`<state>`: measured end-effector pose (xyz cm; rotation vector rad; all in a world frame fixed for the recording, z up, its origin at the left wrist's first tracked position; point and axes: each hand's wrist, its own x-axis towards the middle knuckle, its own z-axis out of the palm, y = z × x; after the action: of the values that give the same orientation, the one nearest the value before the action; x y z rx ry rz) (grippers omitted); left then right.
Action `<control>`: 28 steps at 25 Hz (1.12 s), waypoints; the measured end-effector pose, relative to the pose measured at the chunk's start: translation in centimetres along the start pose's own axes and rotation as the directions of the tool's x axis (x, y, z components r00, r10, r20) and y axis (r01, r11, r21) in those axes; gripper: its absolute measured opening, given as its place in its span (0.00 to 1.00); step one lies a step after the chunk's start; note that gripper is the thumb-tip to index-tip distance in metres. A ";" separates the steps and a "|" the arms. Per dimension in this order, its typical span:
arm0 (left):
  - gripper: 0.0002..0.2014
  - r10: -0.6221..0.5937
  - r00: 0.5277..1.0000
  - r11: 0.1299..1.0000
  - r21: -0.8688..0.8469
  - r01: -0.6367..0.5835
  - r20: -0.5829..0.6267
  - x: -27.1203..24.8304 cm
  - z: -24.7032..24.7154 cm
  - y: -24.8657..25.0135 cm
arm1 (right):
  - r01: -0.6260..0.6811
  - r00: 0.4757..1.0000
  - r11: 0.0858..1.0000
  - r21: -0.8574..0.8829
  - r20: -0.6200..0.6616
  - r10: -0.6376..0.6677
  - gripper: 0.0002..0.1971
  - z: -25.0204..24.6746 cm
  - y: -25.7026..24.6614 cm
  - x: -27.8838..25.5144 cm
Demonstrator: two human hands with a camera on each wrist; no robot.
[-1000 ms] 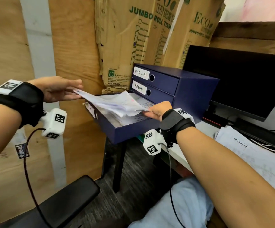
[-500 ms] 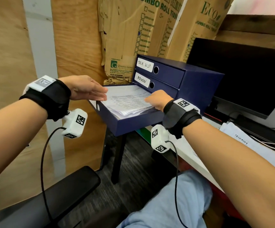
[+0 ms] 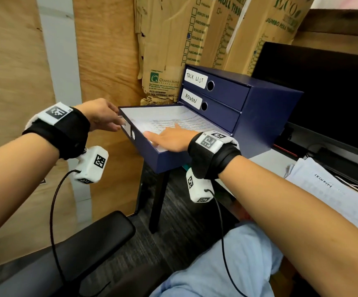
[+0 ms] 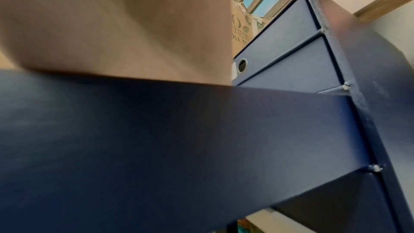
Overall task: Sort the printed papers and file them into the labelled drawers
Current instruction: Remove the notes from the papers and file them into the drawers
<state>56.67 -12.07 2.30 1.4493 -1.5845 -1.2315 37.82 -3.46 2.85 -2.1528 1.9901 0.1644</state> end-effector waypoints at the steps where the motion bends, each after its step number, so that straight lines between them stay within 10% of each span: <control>1: 0.29 -0.025 0.998 0.998 -0.052 0.028 0.065 -0.2 0.2 -0.4 | -0.036 0.999 0.999 -0.026 0.023 0.036 0.36 -0.2 0.6 0.2; 5: 0.38 -0.004 0.994 0.994 -0.107 0.015 0.106 -0.4 1.5 -1.0 | -0.024 0.997 0.996 0.089 0.077 0.017 0.34 -0.8 2.6 0.6; 8: 0.45 0.009 0.995 0.989 -0.148 0.005 0.096 -0.3 1.4 -1.0 | 0.149 0.980 0.888 0.434 -0.187 -0.073 0.28 -1.1 4.1 0.5; 11: 0.51 0.014 0.992 0.986 -0.167 0.008 0.126 0.0 2.1 -0.5 | 0.260 0.702 0.945 0.200 -0.711 -0.043 0.17 -2.4 6.4 0.5; 14: 0.47 0.054 0.994 0.964 -0.264 -0.026 0.100 0.9 5.7 0.5 | -0.105 0.442 0.989 -0.103 -0.896 -0.047 0.16 -5.7 10.6 -0.5; 19: 0.18 0.044 0.999 0.927 -0.374 -0.034 0.019 3.8 14.7 2.6 | -0.164 0.561 0.984 -0.075 -0.827 0.031 0.20 -7.9 16.0 -2.0; 28: 0.15 0.128 0.991 0.938 -0.321 -0.130 -0.027 7.5 23.4 4.9 | -0.160 0.393 0.987 -0.009 -0.918 0.055 0.18 -7.3 15.7 -0.6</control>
<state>32.18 -14.83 -2.07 1.1228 -1.3736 -1.3346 21.74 -5.57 8.93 -2.4043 2.6554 -1.2590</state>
